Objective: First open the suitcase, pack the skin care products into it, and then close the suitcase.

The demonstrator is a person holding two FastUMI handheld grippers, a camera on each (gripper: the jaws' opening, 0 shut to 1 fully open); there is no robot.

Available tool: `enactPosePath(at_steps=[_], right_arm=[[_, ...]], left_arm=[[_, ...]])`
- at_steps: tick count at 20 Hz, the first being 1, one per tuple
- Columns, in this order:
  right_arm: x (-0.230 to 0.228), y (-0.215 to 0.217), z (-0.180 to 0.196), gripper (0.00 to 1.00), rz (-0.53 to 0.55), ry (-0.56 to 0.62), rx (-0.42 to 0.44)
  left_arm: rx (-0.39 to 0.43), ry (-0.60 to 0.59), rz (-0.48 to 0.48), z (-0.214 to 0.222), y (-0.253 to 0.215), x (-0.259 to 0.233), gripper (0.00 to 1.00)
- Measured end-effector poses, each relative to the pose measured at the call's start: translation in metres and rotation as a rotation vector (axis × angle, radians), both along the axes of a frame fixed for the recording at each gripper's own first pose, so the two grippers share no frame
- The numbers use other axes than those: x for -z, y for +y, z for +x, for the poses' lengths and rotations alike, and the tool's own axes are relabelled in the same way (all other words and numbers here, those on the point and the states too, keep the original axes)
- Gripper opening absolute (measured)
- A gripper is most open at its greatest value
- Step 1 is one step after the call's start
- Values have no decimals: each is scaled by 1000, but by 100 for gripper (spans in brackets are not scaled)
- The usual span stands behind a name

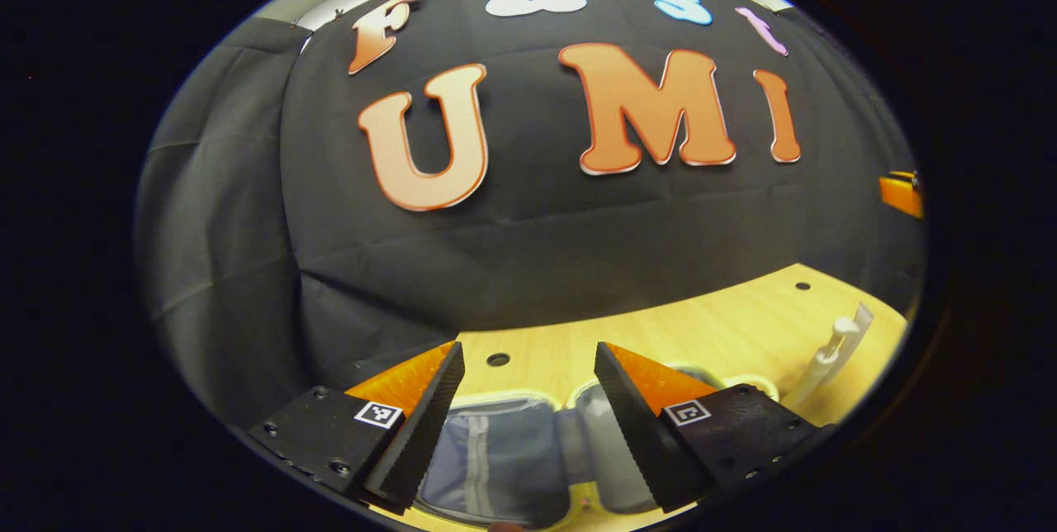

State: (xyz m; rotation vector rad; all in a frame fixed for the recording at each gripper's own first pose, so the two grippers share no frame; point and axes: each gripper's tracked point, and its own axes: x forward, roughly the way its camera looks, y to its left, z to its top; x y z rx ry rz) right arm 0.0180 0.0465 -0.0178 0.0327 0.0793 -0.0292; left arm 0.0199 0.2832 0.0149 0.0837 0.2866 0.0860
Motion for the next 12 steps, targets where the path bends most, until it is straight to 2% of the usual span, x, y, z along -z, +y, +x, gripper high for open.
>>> enactPosePath(at_steps=[4,9,12], right_arm=[[12,-5,-2,95,13,16,-17],[23,-17,-3,95,-6,18,-26],[43,-18,-4,96,-14,61,-39]], left_arm=[[50,-57,33,7,-47,-24,99],[106,-91,-5,8,-100,-37,99],[148,-102,-16,10,-132,-39,100]])
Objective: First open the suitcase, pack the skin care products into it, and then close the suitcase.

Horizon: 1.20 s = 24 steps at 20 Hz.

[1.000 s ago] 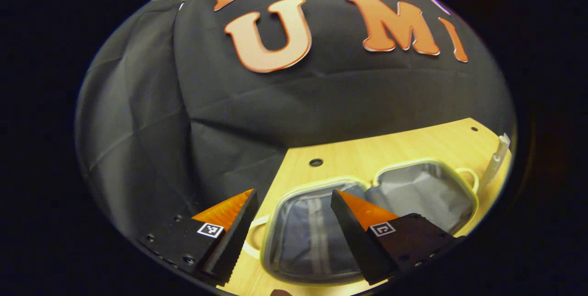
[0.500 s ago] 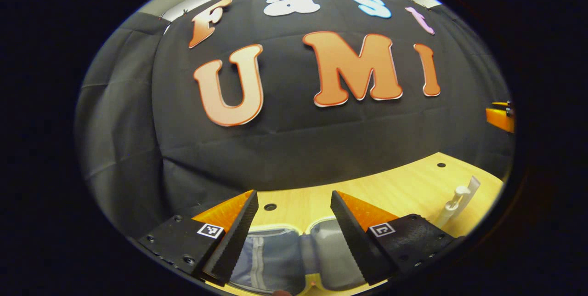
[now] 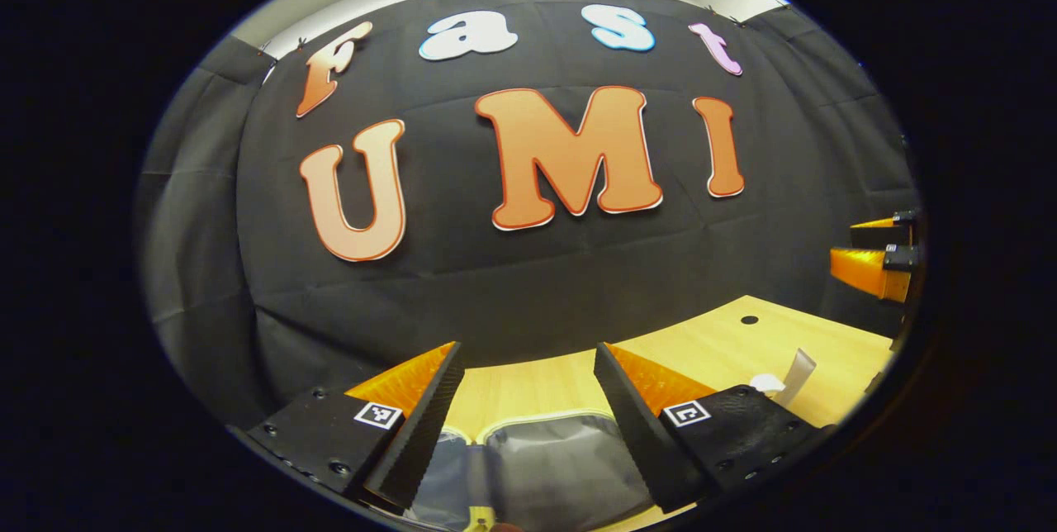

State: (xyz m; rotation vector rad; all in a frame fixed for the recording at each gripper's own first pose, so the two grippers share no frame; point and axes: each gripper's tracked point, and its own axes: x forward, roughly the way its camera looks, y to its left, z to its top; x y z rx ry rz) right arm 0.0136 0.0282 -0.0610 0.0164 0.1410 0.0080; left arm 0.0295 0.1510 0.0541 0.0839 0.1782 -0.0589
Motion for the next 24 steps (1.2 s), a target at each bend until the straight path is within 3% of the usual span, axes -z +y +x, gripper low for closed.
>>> enactPosePath(at_steps=[7,11,18,24], right_arm=[[46,0,-5,96,0,89,-50],[72,-9,-3,96,-50,129,-68],[120,-10,1,96,-41,166,-139],[137,-22,4,96,-30,162,-134]], left_arm=[[126,66,-61,-10,-80,30,100],[155,132,-65,-17,-116,59,99],[201,194,-113,-21,-165,110,99],[284,242,-89,-28,-204,161,99]])
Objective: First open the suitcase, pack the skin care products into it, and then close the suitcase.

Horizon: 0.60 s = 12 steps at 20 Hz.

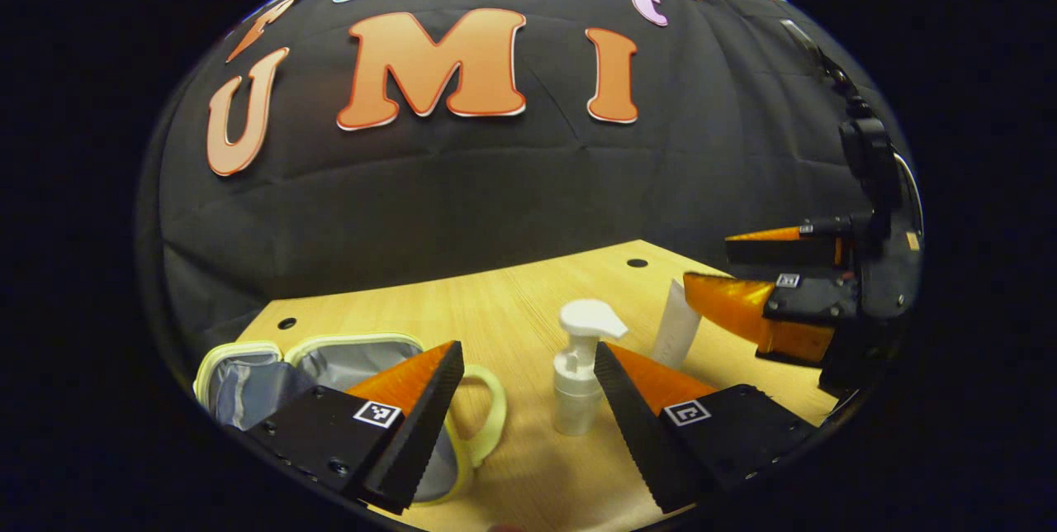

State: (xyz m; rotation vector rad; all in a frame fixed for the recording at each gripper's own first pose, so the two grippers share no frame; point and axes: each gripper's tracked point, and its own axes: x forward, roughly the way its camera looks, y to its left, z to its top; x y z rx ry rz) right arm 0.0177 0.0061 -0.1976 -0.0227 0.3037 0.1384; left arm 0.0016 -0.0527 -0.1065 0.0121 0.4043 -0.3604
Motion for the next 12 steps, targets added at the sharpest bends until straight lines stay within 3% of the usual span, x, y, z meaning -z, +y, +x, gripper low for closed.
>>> enactPosePath(at_steps=[12], right_arm=[[0,-6,-9,96,45,12,-26]], left_arm=[[69,152,-34,16,-55,92,100]])
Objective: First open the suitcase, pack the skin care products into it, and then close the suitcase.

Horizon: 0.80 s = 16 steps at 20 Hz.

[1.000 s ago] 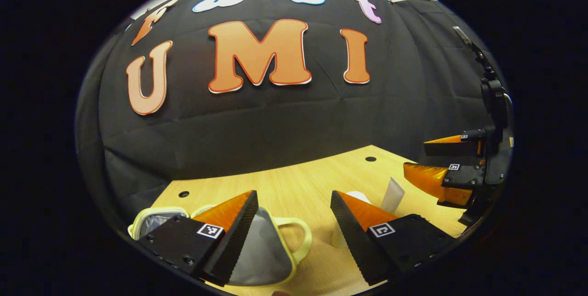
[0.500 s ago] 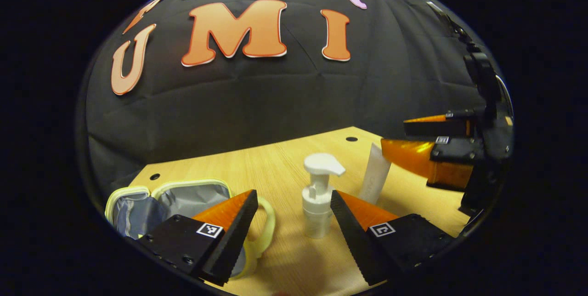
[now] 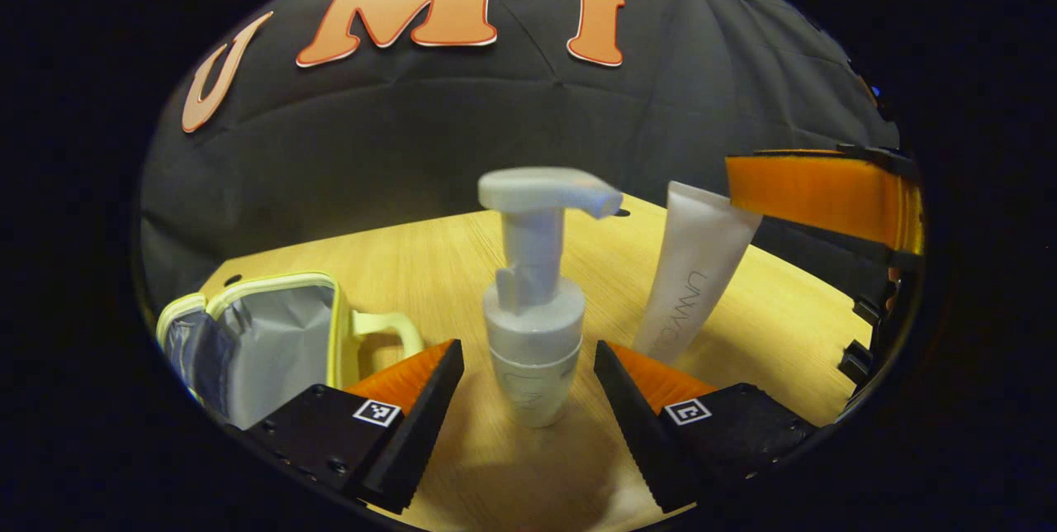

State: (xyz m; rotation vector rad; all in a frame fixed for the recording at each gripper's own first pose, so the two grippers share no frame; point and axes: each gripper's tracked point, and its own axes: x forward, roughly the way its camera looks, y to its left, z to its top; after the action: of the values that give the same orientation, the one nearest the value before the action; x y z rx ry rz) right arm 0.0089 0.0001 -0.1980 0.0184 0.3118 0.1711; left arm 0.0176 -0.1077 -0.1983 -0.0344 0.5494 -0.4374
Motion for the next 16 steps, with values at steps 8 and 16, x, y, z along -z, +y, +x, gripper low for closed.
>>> enactPosePath(at_steps=[8,16], right_arm=[[30,7,-11,96,-25,63,-46],[70,30,1,96,-22,139,-112]], left_arm=[[-5,36,-7,8,-4,16,62],[-68,-2,-33,24,13,-27,58]])
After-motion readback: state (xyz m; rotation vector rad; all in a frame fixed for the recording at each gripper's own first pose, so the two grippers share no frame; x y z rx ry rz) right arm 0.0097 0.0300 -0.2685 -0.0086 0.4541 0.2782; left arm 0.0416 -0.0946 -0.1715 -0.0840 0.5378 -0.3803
